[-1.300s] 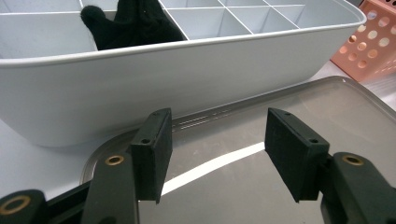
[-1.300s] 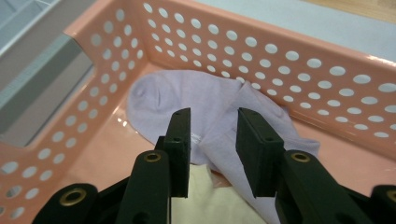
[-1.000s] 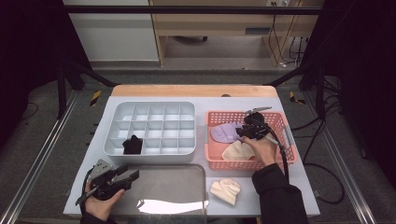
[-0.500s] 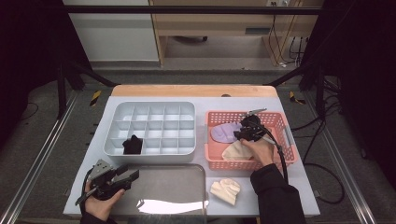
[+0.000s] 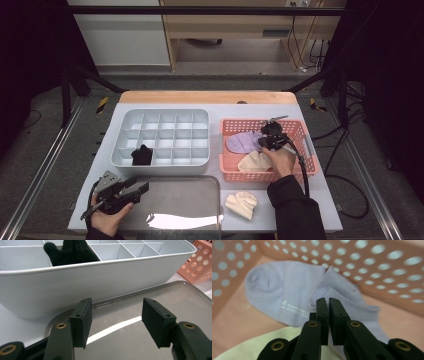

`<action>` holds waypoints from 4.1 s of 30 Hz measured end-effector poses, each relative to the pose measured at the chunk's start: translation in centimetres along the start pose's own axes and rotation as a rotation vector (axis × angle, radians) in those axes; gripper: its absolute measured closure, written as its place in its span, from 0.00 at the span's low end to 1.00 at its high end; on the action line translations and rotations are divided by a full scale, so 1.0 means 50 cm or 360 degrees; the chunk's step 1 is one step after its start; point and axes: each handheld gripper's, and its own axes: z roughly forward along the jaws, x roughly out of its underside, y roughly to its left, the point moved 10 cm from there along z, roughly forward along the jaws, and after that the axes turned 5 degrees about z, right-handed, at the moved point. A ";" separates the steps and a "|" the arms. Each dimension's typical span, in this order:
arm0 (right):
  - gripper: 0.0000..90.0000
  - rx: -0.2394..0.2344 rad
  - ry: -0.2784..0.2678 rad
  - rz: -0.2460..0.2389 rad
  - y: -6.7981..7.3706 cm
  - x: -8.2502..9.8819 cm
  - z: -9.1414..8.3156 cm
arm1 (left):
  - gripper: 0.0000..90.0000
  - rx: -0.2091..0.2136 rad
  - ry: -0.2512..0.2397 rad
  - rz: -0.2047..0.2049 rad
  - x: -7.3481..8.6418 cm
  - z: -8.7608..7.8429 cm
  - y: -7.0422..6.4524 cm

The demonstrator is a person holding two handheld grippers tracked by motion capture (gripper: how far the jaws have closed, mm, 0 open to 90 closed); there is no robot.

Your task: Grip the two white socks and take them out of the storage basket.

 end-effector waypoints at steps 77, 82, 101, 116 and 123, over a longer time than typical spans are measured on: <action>1.00 -0.0263 -0.0485 0.0049 0.013 -0.076 -0.057 | 0.45 0.0001 0.0005 -0.0006 0.001 0.003 0.002; 1.00 -0.0229 -0.0563 0.0078 0.004 -0.086 -0.072 | 0.45 0.0001 0.0006 -0.0005 0.001 0.003 0.003; 1.00 -0.0325 -0.0701 0.0081 0.015 -0.100 -0.137 | 0.45 -0.0001 0.0007 -0.0008 0.002 0.004 0.002; 1.00 -0.0302 -0.0679 0.0062 0.026 -0.123 -0.131 | 0.45 0.0003 0.0003 -0.0006 0.001 0.003 0.002; 1.00 -0.0123 -0.0417 0.0080 -0.004 -0.082 -0.045 | 0.45 0.0007 -0.0003 -0.0010 0.001 0.001 0.003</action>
